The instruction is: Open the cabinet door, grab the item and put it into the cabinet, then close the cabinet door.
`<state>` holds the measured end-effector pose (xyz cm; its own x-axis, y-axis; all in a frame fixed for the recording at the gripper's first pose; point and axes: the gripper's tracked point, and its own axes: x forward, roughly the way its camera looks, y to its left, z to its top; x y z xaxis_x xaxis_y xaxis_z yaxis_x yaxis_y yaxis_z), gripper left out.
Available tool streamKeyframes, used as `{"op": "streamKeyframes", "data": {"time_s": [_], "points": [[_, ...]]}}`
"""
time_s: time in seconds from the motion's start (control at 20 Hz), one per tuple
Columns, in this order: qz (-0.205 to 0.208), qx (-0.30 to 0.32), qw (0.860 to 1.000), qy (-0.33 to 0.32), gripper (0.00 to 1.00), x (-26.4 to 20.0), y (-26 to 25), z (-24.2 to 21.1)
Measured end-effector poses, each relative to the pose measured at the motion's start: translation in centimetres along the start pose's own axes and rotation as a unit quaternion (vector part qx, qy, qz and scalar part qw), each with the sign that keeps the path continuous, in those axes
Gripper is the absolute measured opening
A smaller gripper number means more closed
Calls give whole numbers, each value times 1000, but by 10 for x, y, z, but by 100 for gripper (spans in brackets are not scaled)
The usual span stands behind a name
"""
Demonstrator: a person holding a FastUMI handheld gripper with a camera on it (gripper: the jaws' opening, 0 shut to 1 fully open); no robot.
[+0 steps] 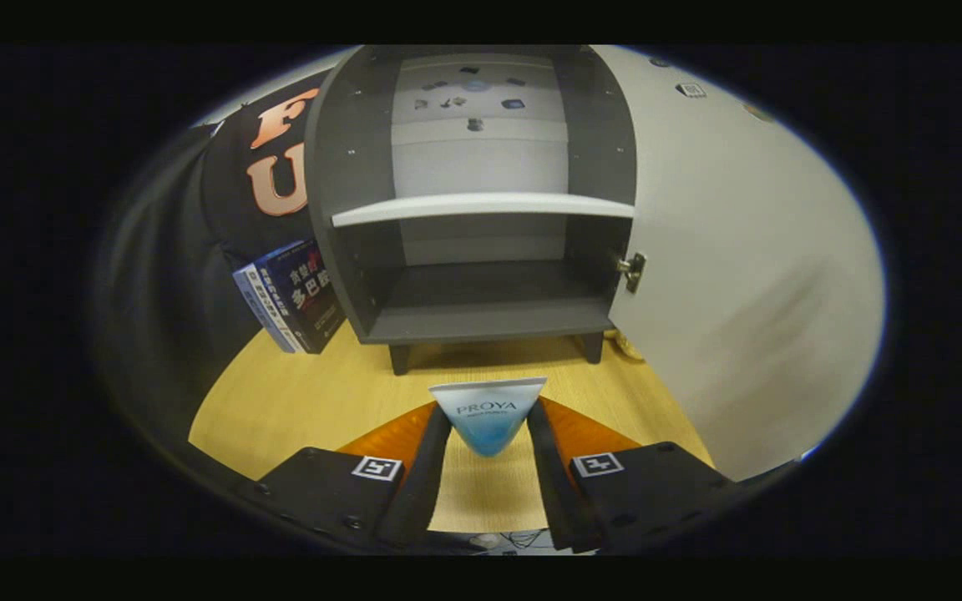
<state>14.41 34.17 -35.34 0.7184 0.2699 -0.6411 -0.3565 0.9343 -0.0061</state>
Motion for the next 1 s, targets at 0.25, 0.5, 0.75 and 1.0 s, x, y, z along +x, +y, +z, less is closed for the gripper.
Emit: {"op": "streamKeyframes", "data": {"time_s": [0.25,0.5,0.75,1.0], "points": [[21,-15,999,-30,60,-15,26,81],[13,-33,998,-55,60,-13,34,159],[-5,-30,997,-70,60,7,24,229],[-11,-25,997,-67,60,45,19,275]]}}
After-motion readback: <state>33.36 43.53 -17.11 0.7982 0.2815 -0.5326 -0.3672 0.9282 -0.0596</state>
